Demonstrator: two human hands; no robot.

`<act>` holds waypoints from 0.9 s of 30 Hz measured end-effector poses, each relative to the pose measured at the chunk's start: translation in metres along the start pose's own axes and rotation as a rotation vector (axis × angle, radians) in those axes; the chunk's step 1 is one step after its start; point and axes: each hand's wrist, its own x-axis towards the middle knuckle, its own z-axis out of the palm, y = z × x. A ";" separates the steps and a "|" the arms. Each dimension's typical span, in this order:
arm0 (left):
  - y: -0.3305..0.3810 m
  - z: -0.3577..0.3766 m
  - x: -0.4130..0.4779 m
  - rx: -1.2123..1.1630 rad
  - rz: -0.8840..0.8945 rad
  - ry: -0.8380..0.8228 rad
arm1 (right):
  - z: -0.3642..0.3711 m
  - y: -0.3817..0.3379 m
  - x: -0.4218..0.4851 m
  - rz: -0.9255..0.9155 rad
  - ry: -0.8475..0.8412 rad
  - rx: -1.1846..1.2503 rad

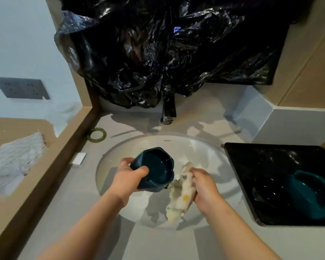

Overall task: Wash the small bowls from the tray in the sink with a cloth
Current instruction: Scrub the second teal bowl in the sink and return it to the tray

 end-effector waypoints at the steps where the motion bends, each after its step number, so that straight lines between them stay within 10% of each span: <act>1: -0.002 0.001 0.001 0.069 0.054 0.022 | -0.003 0.001 0.004 0.028 -0.010 0.032; 17: 0.006 0.013 0.028 1.387 1.069 0.018 | -0.027 0.027 0.046 0.270 -0.062 0.401; 27: -0.004 0.011 0.041 1.514 1.241 0.047 | -0.025 0.030 0.048 0.279 -0.038 0.397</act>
